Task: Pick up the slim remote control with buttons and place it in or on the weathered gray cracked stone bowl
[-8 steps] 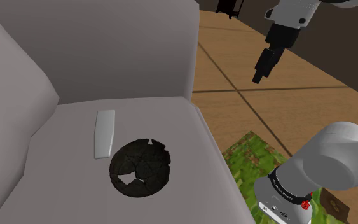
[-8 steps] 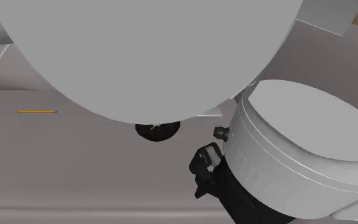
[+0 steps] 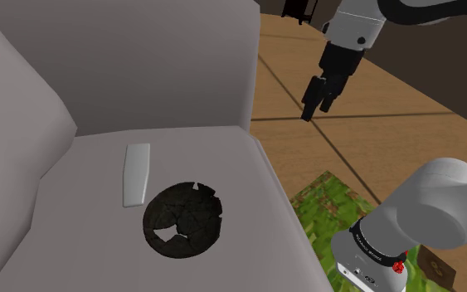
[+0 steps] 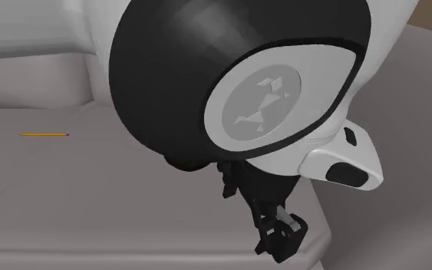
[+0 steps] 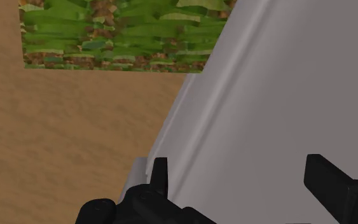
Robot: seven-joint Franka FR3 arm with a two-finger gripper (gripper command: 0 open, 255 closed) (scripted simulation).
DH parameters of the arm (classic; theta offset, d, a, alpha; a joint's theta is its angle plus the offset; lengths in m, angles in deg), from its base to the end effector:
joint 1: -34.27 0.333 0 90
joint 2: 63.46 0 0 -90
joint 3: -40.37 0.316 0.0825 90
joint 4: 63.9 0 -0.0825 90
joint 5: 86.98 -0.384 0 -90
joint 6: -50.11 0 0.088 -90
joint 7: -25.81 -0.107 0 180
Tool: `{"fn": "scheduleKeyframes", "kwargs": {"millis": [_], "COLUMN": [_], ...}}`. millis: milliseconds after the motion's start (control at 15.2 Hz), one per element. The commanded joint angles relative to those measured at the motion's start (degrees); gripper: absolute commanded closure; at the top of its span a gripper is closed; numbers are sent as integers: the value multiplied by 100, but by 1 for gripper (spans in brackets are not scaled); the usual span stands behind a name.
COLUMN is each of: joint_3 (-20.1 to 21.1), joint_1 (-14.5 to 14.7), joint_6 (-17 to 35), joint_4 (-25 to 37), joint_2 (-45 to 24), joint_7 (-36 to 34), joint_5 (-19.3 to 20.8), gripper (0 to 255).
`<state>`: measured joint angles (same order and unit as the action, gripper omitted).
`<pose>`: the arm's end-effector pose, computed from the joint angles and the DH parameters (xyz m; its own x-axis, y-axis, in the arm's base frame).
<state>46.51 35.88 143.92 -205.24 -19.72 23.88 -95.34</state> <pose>0.3092 0.0627 0.5353 0.9958 0.0570 -0.0711 0.0521 -0.9963 -0.0681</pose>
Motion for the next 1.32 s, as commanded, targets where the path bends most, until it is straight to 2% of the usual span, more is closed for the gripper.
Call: {"fn": "scheduleKeyframes", "kwargs": {"millis": [0,396,726,990,1254], "joint_3": [272,1124,1823,2364,2852], "joint_1": [46,147,114,22,-70], "joint_6": [256,982,1580,2014,2360], "joint_4": [-29,156,551,1016,1609], "joint_2": [-169,-890,-1730,-2544,-3489], "joint_7": [-363,-1467,-2420,-3257,-4207], "joint_5": [-175,-568,-640,-450,28], "gripper": [0,0,0,0,0]}}
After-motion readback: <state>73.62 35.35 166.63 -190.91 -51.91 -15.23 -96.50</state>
